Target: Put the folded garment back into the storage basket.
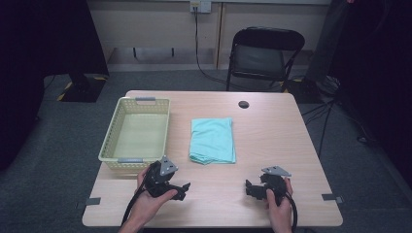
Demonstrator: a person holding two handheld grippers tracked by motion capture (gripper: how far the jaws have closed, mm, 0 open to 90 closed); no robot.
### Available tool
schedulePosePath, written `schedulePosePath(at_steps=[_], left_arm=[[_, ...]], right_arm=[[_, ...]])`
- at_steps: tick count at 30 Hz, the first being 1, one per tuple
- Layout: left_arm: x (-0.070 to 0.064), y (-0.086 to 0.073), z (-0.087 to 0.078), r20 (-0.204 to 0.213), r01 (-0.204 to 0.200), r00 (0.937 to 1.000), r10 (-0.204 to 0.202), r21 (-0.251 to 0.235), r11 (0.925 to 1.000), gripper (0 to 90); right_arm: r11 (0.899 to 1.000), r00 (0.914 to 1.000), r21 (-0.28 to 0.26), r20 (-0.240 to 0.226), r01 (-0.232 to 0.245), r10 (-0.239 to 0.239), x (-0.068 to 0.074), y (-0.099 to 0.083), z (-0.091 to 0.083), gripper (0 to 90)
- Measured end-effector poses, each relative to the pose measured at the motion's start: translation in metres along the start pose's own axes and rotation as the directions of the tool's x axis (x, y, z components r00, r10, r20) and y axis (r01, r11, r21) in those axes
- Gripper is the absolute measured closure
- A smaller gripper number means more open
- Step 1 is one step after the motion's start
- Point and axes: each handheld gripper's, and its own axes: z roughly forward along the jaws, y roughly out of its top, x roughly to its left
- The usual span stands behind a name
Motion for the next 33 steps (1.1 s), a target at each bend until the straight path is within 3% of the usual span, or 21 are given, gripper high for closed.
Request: schedulePosePath(at_steps=[15,20,23,26,33], left_arm=[[0.005,0.026,0.003,0.012,-0.011,0.9999,0.012,-0.024,0.9996,5.1],[0.01,0.035,0.007,0.001,0.002,1.0,-0.002,-0.03,0.9995,5.1],[0.012,0.04,0.01,0.016,0.015,0.9998,-0.014,-0.032,0.9994,5.1],[0.013,0.047,0.014,0.004,-0.005,1.0,0.005,-0.03,0.9995,5.1],[0.019,0.061,0.021,0.01,-0.004,0.9999,0.004,-0.038,0.9993,5.1]], right_arm=[[1.0,1.0,0.0,-0.001,0.0,0.0,0.0,0.0,0.0,0.0],[1.0,1.0,0.0,-0.001,0.001,-0.001,0.0,0.0,0.0,0.0],[1.0,1.0,0.0,-0.001,0.001,-0.001,0.0,0.0,0.0,0.0],[1.0,1.0,0.0,-0.002,0.001,-0.001,0.0,0.0,0.0,0.0],[1.0,1.0,0.001,-0.004,0.001,-0.001,0.0,-0.001,-0.001,0.0]])
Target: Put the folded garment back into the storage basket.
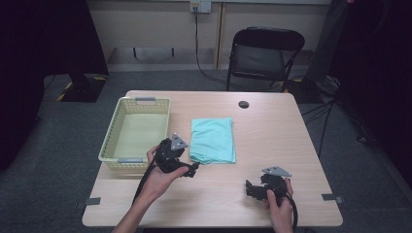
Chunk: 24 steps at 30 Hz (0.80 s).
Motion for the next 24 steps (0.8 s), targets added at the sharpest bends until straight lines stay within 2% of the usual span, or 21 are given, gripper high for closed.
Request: schedulePosePath(at_steps=[1,4,8,14,17,21,24], left_arm=[[0.0,0.0,0.0,0.0,0.0,1.0,0.0,0.0,1.0,5.1],[0.006,0.006,0.004,0.021,0.039,0.999,-0.038,-0.01,0.9992,5.1],[0.007,0.013,0.008,0.002,0.02,0.9998,-0.02,-0.011,0.9997,5.1],[0.013,0.026,0.015,0.055,0.083,0.9952,-0.081,-0.046,0.9954,5.1],[0.012,0.03,0.019,0.044,0.067,0.9969,-0.065,-0.048,0.9966,5.1],[0.015,0.036,0.033,0.045,0.085,0.9955,-0.083,-0.045,0.9953,5.1],[0.015,0.04,0.041,0.045,0.077,0.9961,-0.076,-0.035,0.9964,5.1]], right_arm=[[1.0,1.0,0.0,0.0,0.0,0.0,0.0,0.0,0.0,0.0],[1.0,1.0,0.0,0.0,0.0,0.0,0.0,0.0,0.0,0.0],[1.0,1.0,0.0,0.0,0.0,0.0,0.0,0.0,0.0,0.0],[1.0,1.0,0.0,0.0,0.0,0.0,0.0,0.0,0.0,0.0],[1.0,1.0,0.0,0.0,0.0,0.0,0.0,0.0,0.0,0.0],[1.0,1.0,0.0,0.0,0.001,-0.001,0.0,0.0,0.0,0.0],[1.0,1.0,0.0,0.0,0.001,-0.001,0.0,0.0,0.0,0.0]])
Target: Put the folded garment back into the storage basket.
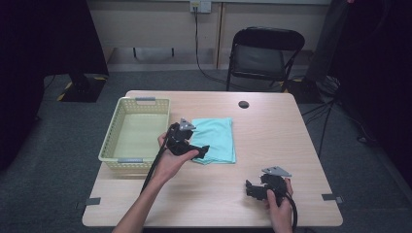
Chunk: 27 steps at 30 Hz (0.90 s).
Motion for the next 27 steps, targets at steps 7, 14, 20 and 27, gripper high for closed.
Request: schedulePosePath(at_steps=[7,14,20,27], left_arm=[[-0.009,0.001,0.029,0.011,-0.003,0.9999,0.002,0.053,0.9986,5.1],[-0.008,-0.004,0.051,-0.001,0.031,0.9995,-0.031,0.098,0.9948,5.1],[-0.009,-0.006,0.073,-0.031,0.034,0.9991,-0.03,0.134,0.9904,5.1],[-0.013,-0.011,0.095,-0.037,0.049,0.9984,-0.044,0.158,0.9863,5.3]], right_arm=[[1.0,1.0,0.0,0.0,0.0,0.0,0.0,0.0,0.0,0.0],[1.0,1.0,0.0,0.0,0.0,0.0,0.0,0.0,0.0,0.0],[1.0,1.0,0.0,0.0,0.0,0.0,0.0,0.0,0.0,0.0],[1.0,1.0,0.0,0.0,0.0,0.0,0.0,0.0,0.0,0.0]])
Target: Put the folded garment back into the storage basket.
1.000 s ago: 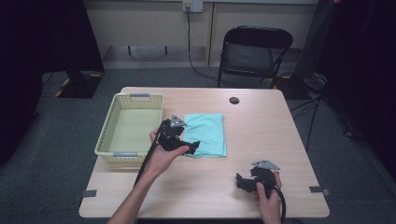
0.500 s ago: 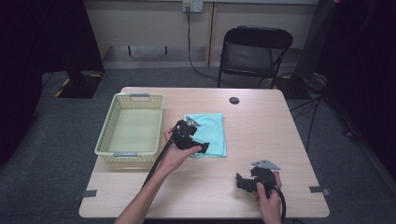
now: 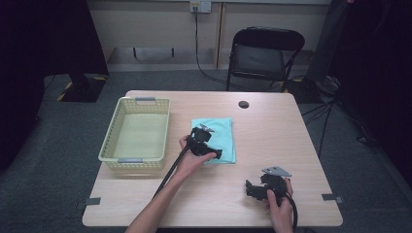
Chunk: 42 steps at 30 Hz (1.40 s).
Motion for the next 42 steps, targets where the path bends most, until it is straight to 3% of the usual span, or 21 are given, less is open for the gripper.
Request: schedulePosePath(at_steps=[3,8,11,16,18,29,37,42], left_arm=[[-0.002,0.002,0.01,-0.03,-0.006,0.9995,0.006,0.008,0.9999,5.3],[0.002,0.004,0.019,-0.048,0.029,0.9985,-0.028,0.017,0.9994,5.3],[-0.001,0.003,0.023,-0.086,-0.01,0.9962,0.012,0.025,0.9996,5.1],[-0.004,0.002,0.025,-0.115,-0.017,0.9932,0.02,0.023,0.9996,1.8],[-0.002,0.002,0.026,-0.107,0.014,0.9941,-0.011,0.023,0.9996,0.5],[-0.002,-0.007,0.026,-0.11,0.011,0.9938,-0.016,-0.045,0.9989,0.4],[-0.002,0.001,0.027,-0.123,0.029,0.9921,-0.028,0.01,0.9995,0.4],[0.0,0.006,0.028,-0.105,0.023,0.9944,-0.018,0.048,0.9986,0.9]], right_arm=[[1.0,1.0,0.0,0.0,0.0,0.0,0.0,0.0,0.0,0.0],[1.0,1.0,0.0,0.0,-0.001,0.001,0.0,0.0,0.0,0.0],[1.0,1.0,0.0,0.0,-0.001,0.001,0.0,0.0,0.0,0.0],[1.0,1.0,0.0,0.0,-0.001,0.001,0.0,0.0,0.0,0.0],[1.0,1.0,0.0,0.0,-0.001,0.001,0.0,0.0,0.0,0.0],[1.0,1.0,0.0,-0.003,0.003,-0.003,0.0,0.0,0.0,0.0],[1.0,1.0,0.0,-0.004,0.004,-0.004,0.0,0.0,0.0,0.0],[1.0,1.0,0.0,-0.004,0.004,-0.004,0.0,0.0,0.0,0.0]])
